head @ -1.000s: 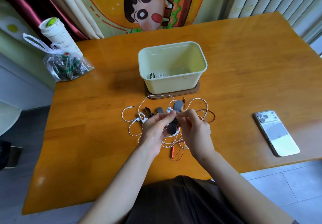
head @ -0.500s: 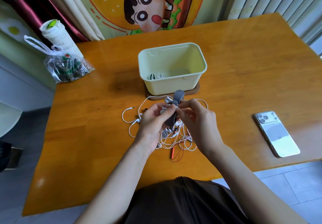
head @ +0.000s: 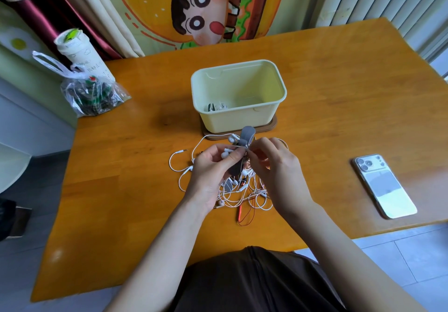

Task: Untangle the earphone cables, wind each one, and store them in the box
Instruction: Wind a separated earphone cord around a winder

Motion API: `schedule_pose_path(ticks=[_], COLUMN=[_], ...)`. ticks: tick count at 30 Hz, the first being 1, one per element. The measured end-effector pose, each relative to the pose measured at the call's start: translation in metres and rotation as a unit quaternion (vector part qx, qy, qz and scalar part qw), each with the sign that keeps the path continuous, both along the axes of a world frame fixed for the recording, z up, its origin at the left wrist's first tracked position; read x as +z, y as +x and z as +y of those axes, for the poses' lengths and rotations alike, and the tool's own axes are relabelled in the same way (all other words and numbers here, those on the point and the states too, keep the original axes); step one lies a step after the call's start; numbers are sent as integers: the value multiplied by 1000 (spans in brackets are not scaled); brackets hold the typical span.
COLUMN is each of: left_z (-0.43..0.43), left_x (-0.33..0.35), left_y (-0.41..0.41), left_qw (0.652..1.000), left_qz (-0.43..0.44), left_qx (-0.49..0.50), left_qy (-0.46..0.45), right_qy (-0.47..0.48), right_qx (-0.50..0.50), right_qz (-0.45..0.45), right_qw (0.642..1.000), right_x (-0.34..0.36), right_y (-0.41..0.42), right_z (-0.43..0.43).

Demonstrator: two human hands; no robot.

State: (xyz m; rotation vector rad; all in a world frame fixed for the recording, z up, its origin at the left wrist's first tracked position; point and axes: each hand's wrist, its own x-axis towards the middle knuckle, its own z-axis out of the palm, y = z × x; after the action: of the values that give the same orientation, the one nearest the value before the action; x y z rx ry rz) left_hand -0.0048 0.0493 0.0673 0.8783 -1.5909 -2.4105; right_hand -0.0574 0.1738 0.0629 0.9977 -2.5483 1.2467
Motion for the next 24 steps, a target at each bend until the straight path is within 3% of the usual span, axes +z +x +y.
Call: schedule_pose_path(ticks=[12,18,24], left_z=[-1,0,1], left_x=[3,5,0], left_y=[2,2,-1], left_qw=[999,1000,999], left_qz=[2,-3,-29], left_qx=[2,3,23], left_qy=[33,20,-21], right_qy=[-18,-5,-64], right_qx=[11,10,15], right_qz=[-15,-3,-34], right_qw=[1000,1000,997], right_x=[-1,1,-3], right_y=[4,3,4], right_z=[-2,-6,-6])
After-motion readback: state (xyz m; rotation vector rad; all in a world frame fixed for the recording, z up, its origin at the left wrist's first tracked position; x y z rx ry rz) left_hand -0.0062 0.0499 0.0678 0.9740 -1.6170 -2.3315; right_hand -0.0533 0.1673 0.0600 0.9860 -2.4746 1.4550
